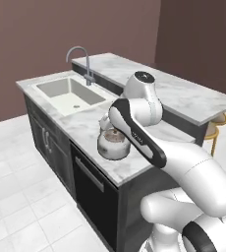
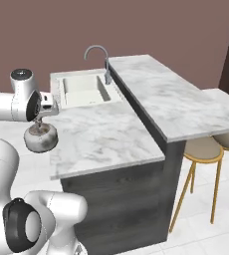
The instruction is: The kettle is done boiling. Turn off the stove, then wait for 300 timesteps before moving the kettle to the dining table.
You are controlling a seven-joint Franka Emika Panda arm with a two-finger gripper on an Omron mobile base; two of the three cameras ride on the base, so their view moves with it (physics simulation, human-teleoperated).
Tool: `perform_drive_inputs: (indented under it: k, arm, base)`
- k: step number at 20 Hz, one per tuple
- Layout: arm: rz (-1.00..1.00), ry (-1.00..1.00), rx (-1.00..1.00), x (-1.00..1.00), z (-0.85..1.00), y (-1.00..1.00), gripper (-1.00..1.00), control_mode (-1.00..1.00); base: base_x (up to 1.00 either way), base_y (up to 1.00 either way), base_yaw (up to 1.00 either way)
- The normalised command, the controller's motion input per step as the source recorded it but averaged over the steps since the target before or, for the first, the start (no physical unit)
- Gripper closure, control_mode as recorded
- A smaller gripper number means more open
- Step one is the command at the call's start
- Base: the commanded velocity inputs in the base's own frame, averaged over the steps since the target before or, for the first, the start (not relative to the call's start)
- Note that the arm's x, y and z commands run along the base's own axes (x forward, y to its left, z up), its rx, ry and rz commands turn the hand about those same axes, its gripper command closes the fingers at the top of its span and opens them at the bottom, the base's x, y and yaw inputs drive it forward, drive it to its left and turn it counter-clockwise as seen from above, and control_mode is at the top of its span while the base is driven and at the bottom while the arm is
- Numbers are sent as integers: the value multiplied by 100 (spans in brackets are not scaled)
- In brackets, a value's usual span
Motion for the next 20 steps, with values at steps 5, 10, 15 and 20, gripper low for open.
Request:
perform_drive_inputs:
  k: [5, 10, 15, 20]
  arm:
    - [0, 0, 0, 0, 0, 0, 100, 100]
    - [0, 0, 0, 0, 0, 0, 100, 100]
    - [0, 0, 0, 0, 0, 0, 100, 100]
    - [0, 0, 0, 0, 0, 0, 100, 100]
  base:
    - [5, -60, 39]
    - [0, -66, 38]
    - [0, -73, 37]
    - [0, -72, 36]
